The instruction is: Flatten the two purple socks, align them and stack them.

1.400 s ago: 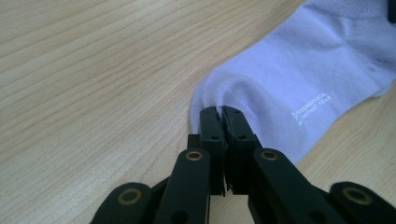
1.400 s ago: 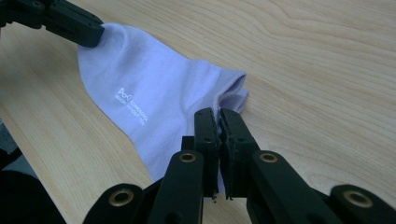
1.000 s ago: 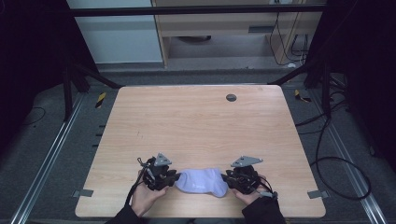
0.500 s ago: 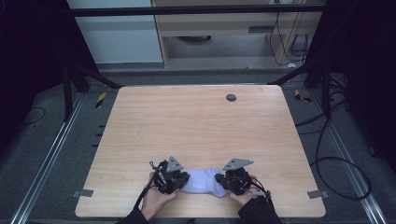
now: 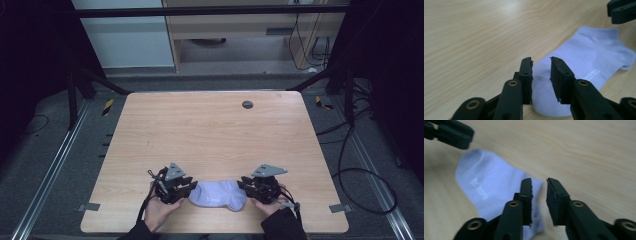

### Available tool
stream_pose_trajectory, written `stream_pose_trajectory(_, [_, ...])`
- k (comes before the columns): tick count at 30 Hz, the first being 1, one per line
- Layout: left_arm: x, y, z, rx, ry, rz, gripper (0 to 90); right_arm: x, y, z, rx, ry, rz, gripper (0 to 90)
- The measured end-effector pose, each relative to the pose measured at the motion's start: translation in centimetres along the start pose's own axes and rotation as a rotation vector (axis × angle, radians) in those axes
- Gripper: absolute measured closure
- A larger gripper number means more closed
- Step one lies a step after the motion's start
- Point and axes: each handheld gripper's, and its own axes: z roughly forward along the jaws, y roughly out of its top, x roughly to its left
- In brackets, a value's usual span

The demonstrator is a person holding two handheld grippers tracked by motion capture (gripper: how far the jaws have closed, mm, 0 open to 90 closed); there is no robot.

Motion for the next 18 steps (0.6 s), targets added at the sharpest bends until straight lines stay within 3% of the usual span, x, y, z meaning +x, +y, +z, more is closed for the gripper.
stream_pose_trajectory(5, [2.4, -0.2, -1.1, -0.042, 0.058, -0.048, 55.6, -2.7, -0.5, -1.3, -0.056, -0.110, 0.058, 47.5])
stream_pose_trajectory(9, [4.3, -0.7, -1.6, -0.053, 0.100, -0.076, 46.3, -4.6, -1.1, -1.8, -0.060, -0.183, 0.097, 35.4])
stream_pose_trajectory(13, [6.0, -1.3, -2.0, -0.049, 0.129, -0.110, 42.4, -5.8, -1.5, -2.1, -0.063, -0.227, 0.125, 27.1])
stream_pose_trajectory(18, [7.8, -1.9, -2.5, -0.040, 0.160, -0.138, 39.9, -6.9, -2.0, -2.4, -0.050, -0.264, 0.149, 23.9])
